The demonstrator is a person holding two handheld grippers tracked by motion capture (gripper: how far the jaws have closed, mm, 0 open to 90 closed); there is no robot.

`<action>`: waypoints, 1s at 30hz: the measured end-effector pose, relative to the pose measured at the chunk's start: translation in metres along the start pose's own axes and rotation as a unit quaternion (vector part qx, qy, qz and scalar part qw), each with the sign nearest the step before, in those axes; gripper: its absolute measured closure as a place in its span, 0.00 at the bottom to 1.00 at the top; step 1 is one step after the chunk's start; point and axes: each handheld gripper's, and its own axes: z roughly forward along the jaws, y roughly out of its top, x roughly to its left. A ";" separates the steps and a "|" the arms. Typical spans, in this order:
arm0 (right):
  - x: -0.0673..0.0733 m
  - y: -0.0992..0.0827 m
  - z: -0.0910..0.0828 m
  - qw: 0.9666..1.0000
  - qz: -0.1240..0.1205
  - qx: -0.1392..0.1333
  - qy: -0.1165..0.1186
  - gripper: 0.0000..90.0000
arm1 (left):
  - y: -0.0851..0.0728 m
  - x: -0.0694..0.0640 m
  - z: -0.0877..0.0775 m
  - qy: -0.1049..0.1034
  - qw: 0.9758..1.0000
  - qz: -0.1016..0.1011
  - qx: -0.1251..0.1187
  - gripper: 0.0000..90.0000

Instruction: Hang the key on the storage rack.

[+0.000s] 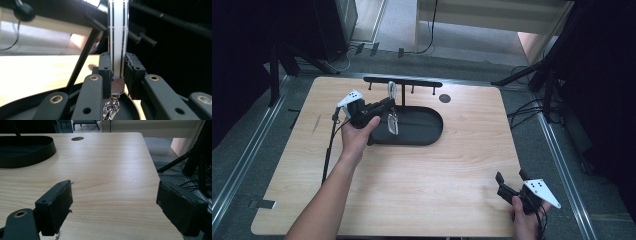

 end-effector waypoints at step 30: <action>0.001 0.000 0.000 1.000 0.000 0.000 -0.001 0.15 | 0.000 0.003 0.005 0.138 0.990 0.001 0.022 0.51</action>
